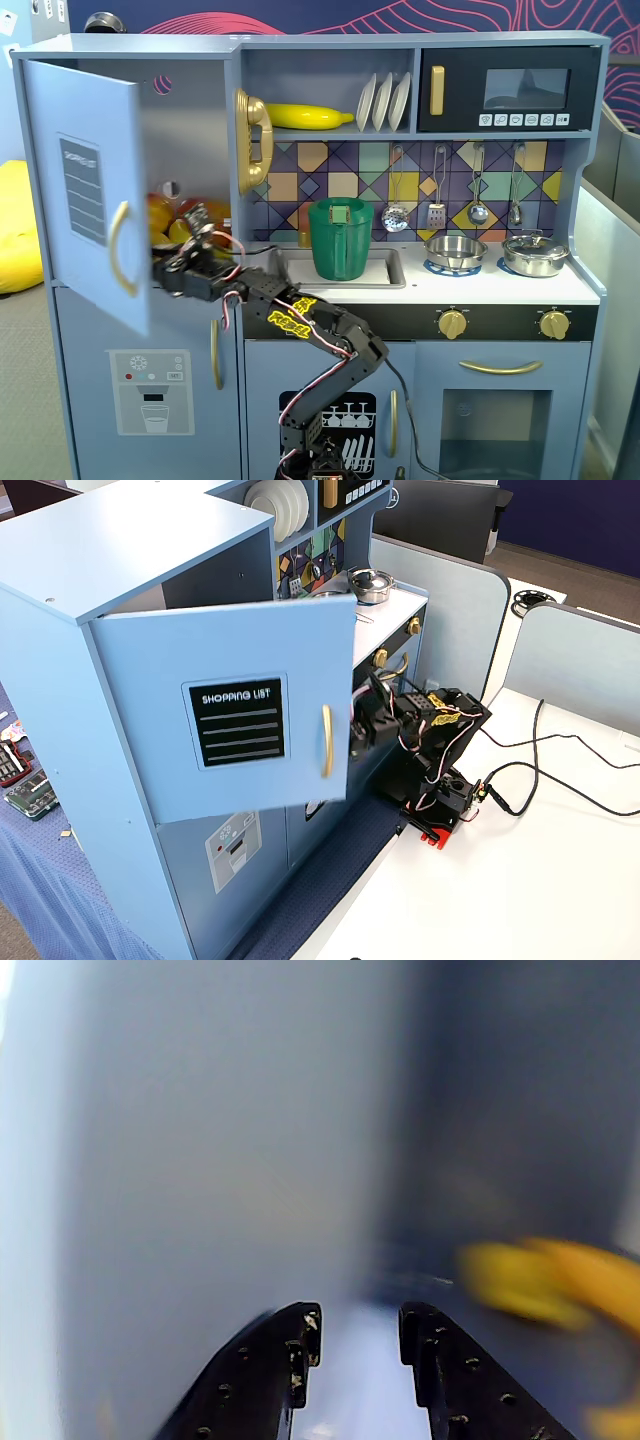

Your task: Open the left cabinet door

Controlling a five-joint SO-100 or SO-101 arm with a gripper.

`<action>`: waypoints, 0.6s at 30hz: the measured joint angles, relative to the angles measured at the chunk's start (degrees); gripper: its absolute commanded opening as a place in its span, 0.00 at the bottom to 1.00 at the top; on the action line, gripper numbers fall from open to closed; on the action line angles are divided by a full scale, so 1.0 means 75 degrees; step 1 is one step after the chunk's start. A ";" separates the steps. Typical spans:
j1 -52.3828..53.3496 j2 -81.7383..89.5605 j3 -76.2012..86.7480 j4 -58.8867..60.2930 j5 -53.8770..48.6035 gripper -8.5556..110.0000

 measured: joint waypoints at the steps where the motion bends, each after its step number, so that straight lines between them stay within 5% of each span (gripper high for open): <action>1: -0.0176 -0.0012 0.0000 -0.0023 -0.0035 0.07; 9: 0.1359 0.0867 0.1184 0.0223 0.0668 0.07; 18: 0.5402 0.3973 0.4078 0.3973 0.2988 0.07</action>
